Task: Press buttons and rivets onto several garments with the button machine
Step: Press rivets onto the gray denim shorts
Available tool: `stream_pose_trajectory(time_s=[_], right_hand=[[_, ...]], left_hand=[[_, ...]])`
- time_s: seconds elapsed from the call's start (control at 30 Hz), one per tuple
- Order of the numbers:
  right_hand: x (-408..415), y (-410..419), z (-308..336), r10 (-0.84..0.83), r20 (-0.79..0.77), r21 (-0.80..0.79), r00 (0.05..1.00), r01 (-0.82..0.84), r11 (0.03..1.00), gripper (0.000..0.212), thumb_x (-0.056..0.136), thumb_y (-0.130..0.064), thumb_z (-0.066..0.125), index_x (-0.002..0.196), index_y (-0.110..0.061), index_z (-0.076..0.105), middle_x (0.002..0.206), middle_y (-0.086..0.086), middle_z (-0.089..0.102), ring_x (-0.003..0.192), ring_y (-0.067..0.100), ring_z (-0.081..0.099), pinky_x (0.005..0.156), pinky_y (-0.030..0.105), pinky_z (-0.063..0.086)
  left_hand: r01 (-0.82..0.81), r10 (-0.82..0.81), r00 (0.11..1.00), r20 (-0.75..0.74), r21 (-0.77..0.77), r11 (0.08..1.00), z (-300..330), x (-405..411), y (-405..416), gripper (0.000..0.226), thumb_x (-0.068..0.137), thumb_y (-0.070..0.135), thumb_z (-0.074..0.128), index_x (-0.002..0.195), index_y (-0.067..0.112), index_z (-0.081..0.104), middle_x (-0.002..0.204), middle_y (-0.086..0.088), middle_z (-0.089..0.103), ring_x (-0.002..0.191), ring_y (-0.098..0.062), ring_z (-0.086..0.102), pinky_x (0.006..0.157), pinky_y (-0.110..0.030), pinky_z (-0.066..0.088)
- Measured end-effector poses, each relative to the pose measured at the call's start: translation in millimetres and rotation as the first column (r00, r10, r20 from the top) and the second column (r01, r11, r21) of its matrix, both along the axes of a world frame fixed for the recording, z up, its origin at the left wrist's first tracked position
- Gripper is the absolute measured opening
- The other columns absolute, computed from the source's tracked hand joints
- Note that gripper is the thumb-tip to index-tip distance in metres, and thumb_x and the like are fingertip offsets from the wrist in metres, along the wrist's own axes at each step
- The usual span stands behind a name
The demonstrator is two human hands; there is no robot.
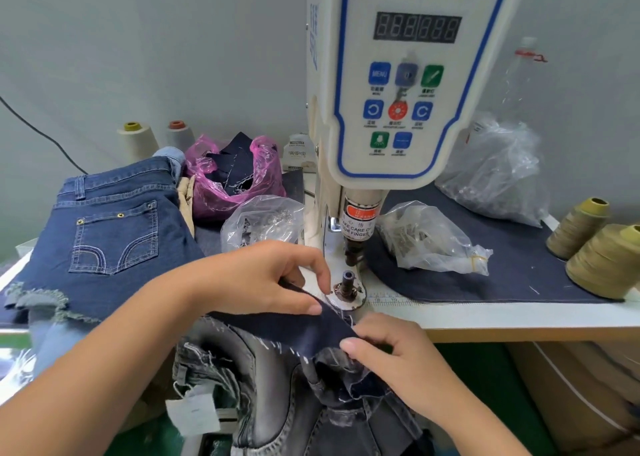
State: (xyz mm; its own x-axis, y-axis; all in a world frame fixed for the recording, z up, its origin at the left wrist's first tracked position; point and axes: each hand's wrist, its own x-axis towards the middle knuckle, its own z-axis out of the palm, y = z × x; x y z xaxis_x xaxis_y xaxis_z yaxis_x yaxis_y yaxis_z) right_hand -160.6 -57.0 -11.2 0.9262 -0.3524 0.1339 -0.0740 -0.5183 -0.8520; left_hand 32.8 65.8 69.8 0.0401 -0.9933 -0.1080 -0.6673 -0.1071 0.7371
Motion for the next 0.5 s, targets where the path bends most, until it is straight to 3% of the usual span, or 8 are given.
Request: stream_pose_trajectory(time_s=[0.1, 0.2, 0.27, 0.33, 0.37, 0.43, 0.5], right_hand=[[-4.8, 2.7, -5.7, -0.052, -0.093, 0.063, 0.994, 0.058, 0.996, 0.03, 0.089, -0.031, 0.061, 0.06, -0.027, 0.055, 0.063, -0.014, 0.047, 0.062, -0.002, 0.044, 0.061, 0.013, 0.034], [-2.4, 8.2, -10.0, -0.076, -0.221, 0.07, 0.972, 0.094, 0.993, 0.035, 0.089, -0.051, 0.048, 0.072, -0.021, 0.053, 0.074, -0.012, 0.047, 0.068, -0.002, 0.045, 0.065, 0.015, 0.036], [-1.0, 9.4, -12.0, -0.088, -0.207, 0.232, 0.974, 0.136, 0.963, 0.042, 0.087, -0.061, 0.043, 0.075, -0.023, 0.055, 0.07, -0.02, 0.053, 0.067, -0.007, 0.05, 0.061, 0.005, 0.037], [0.5, 12.2, -10.4, -0.093, -0.202, 0.378, 0.975, 0.165, 0.911, 0.033, 0.09, -0.06, 0.042, 0.081, -0.037, 0.064, 0.072, -0.028, 0.06, 0.073, -0.015, 0.055, 0.063, -0.002, 0.038], [2.4, 12.2, -12.2, -0.07, -0.181, 0.374, 0.981, 0.135, 0.918, 0.036, 0.092, -0.058, 0.041, 0.085, -0.033, 0.065, 0.079, -0.024, 0.064, 0.078, -0.011, 0.058, 0.068, 0.002, 0.04], [4.9, 12.3, -16.0, -0.01, -0.165, 0.347, 0.986, 0.068, 0.935, 0.043, 0.097, -0.05, 0.041, 0.084, -0.013, 0.057, 0.08, -0.005, 0.056, 0.079, 0.007, 0.053, 0.078, 0.026, 0.038], [4.2, 13.3, -17.3, 0.044, -0.164, 0.339, 0.986, 0.014, 0.941, 0.039, 0.099, -0.041, 0.041, 0.079, -0.007, 0.045, 0.078, 0.009, 0.042, 0.074, 0.018, 0.041, 0.074, 0.033, 0.03]], left_hand=[[-0.007, 0.002, 0.995, 0.097, 0.047, 0.999, 0.3, -4.5, -2.8, 0.017, 0.086, 0.03, 0.071, 0.087, 0.043, 0.06, 0.057, 0.015, 0.052, 0.055, -0.004, 0.045, 0.056, -0.012, 0.034], [0.003, -0.011, 0.989, 0.148, 0.06, 0.998, 2.8, -8.8, -5.5, 0.019, 0.086, 0.032, 0.07, 0.084, 0.047, 0.058, 0.058, 0.022, 0.054, 0.057, -0.001, 0.048, 0.056, -0.008, 0.035], [0.014, -0.027, 0.981, 0.194, 0.066, 0.998, 4.7, -10.9, -6.8, 0.017, 0.086, 0.034, 0.07, 0.085, 0.046, 0.057, 0.058, 0.023, 0.053, 0.056, 0.0, 0.047, 0.055, -0.009, 0.035], [0.017, -0.035, 0.97, 0.241, 0.075, 0.997, 5.6, -11.6, -7.5, 0.017, 0.085, 0.037, 0.069, 0.085, 0.048, 0.056, 0.061, 0.024, 0.055, 0.062, 0.001, 0.05, 0.059, -0.009, 0.037], [0.015, -0.035, 0.965, 0.26, 0.08, 0.997, 6.3, -11.8, -7.7, 0.017, 0.085, 0.038, 0.07, 0.085, 0.049, 0.057, 0.065, 0.024, 0.057, 0.068, 0.004, 0.053, 0.063, -0.009, 0.038], [0.021, -0.045, 0.954, 0.295, 0.086, 0.996, 7.4, -12.0, -8.2, 0.017, 0.085, 0.039, 0.07, 0.085, 0.05, 0.056, 0.068, 0.025, 0.058, 0.075, 0.011, 0.054, 0.066, -0.008, 0.039], [0.05, -0.073, 0.942, 0.329, 0.078, 0.996, 7.0, -12.6, -10.1, 0.019, 0.086, 0.038, 0.069, 0.083, 0.048, 0.054, 0.058, 0.024, 0.053, 0.061, 0.006, 0.05, 0.057, -0.008, 0.035]])
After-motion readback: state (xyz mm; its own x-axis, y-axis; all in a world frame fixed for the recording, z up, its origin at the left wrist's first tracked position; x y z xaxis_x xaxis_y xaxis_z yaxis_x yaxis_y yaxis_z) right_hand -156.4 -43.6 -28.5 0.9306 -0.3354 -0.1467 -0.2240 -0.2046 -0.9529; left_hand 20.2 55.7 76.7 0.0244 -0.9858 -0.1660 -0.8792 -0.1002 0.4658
